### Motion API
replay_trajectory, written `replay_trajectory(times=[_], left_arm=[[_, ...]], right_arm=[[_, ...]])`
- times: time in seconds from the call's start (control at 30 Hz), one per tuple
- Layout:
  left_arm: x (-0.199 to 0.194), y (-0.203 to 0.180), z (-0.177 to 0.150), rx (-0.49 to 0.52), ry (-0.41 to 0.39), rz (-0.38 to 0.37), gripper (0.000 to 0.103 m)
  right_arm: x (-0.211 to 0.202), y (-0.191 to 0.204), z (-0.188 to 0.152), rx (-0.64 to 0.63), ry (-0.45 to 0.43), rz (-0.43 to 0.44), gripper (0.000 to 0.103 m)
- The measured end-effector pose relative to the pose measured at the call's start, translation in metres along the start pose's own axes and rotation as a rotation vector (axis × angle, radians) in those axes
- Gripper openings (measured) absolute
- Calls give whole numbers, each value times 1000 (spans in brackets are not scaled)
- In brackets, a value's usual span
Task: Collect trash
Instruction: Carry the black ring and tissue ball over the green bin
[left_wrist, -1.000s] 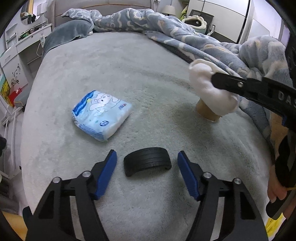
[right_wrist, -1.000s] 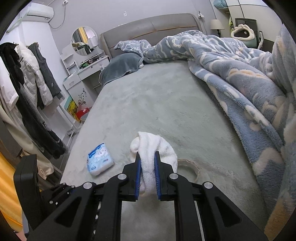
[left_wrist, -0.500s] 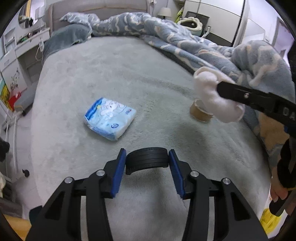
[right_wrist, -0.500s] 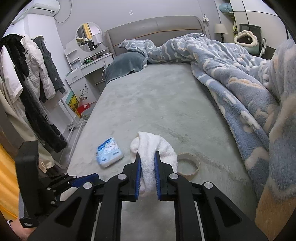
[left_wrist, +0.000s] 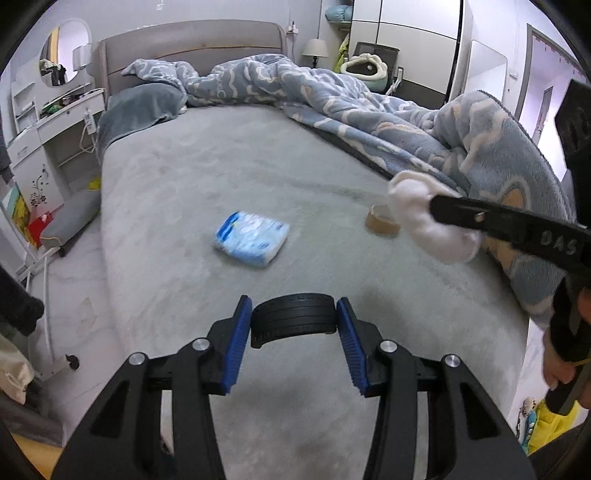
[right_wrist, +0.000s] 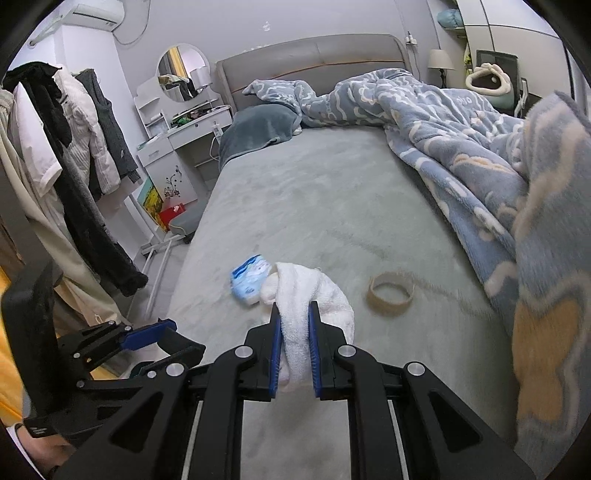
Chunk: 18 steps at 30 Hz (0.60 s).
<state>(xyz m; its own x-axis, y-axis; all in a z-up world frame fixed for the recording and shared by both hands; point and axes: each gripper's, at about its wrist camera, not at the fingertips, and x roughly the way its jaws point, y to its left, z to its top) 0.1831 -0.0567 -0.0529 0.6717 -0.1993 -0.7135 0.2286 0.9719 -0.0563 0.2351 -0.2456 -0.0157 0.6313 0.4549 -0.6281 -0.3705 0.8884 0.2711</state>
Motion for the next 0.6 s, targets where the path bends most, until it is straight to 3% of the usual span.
replay_trajectory(times=[0.3,0.6], left_arm=[[-21,12,-30,3,-1,28,50],[-53,36,-56,-60,-12,51,50]], right_arm=[[-27,44,-28,-10,7,17,14],[-40,83,-49,-26,13,33,14]])
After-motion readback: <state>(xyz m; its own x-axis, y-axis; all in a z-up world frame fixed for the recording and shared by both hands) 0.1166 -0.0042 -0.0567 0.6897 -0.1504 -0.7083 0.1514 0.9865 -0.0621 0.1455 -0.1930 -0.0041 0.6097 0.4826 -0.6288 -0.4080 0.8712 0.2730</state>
